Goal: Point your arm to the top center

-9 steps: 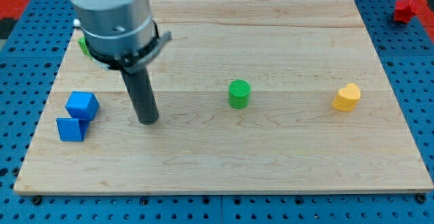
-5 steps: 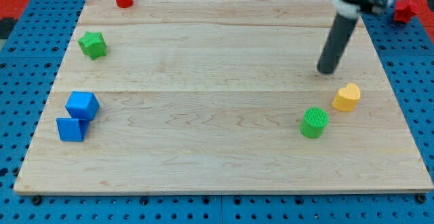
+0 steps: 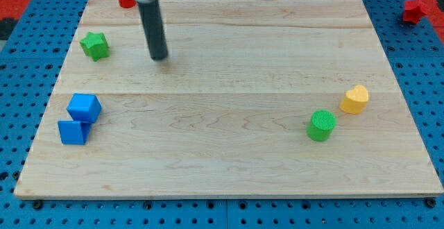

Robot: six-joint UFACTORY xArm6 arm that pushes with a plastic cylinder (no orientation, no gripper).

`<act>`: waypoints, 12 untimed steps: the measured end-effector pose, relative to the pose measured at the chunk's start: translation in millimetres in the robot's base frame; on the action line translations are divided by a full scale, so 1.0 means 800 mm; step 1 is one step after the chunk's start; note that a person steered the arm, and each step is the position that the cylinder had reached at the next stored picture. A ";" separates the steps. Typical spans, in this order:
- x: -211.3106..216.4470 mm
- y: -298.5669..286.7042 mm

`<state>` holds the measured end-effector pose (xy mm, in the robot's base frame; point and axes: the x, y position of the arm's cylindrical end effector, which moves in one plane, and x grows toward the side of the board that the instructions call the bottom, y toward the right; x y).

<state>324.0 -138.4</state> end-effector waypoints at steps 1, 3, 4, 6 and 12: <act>-0.113 0.053; 0.098 0.312; 0.053 0.332; -0.043 0.327; 0.273 0.187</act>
